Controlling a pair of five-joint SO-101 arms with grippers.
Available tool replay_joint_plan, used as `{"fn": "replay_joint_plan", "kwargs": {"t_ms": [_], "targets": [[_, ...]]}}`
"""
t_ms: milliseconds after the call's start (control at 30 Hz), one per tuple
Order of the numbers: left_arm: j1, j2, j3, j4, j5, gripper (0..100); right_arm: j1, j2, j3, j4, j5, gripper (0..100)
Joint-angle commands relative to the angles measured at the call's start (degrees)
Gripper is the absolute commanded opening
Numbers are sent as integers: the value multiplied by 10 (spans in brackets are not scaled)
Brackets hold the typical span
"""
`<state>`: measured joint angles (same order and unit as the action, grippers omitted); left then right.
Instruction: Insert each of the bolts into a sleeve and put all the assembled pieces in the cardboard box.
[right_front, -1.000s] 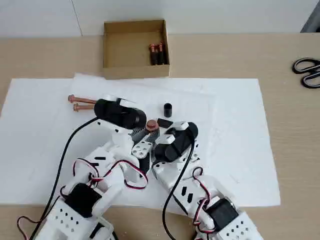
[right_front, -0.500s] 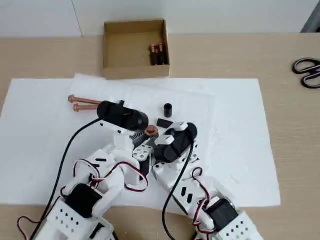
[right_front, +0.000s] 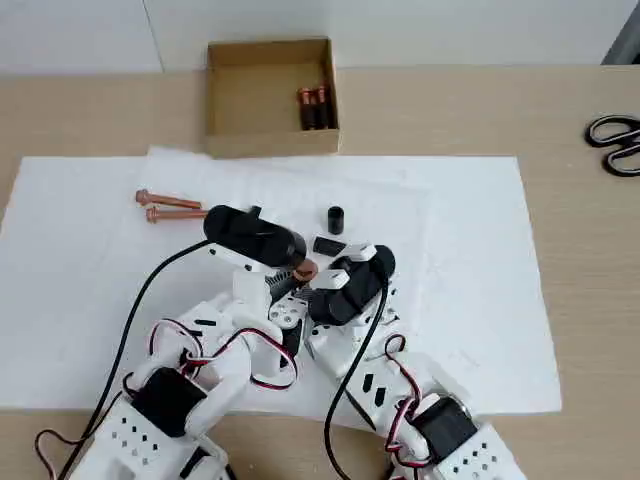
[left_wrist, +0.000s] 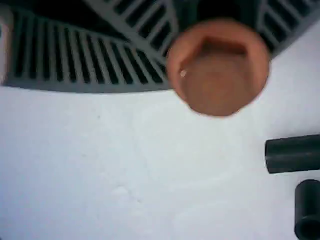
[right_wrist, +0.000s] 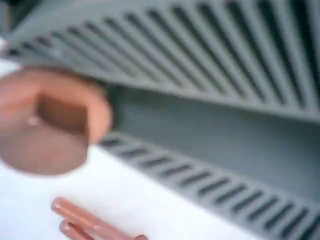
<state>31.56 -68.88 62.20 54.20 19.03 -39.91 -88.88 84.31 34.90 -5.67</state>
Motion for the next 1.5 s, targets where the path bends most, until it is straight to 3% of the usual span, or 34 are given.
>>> {"fn": "replay_joint_plan", "kwargs": {"t_ms": [0, 100, 333, 433, 600, 733, 867, 1067, 1233, 1467], "targets": [[3, -8, -37, 31, -4, 195, 2, -9, -8, -9, -2, 6], [3, -8, -52, 58, -4, 265, 2, -9, -8, -9, -2, 6], [-21, -8, -122, 140, -4, 269, 2, -9, -8, -9, -2, 6], [-98, -8, -182, 197, -5, 269, 11, -5, -10, -9, -1, 6], [-259, -8, -227, 254, -7, 269, 99, -4, -11, -8, 0, 6], [-311, -8, -230, 253, -8, 269, 141, 10, -33, 7, 39, 6], [-312, -7, -208, 240, -8, 269, 167, 106, -127, 37, 65, 6], [-312, -8, -195, 226, -8, 269, 212, 364, -383, 34, 62, 6], [-316, -8, -196, 227, -8, 269, 212, 585, -538, -87, 61, 6], [-316, -8, -193, 229, -8, 269, 211, 836, -647, -385, 64, 6]]}}
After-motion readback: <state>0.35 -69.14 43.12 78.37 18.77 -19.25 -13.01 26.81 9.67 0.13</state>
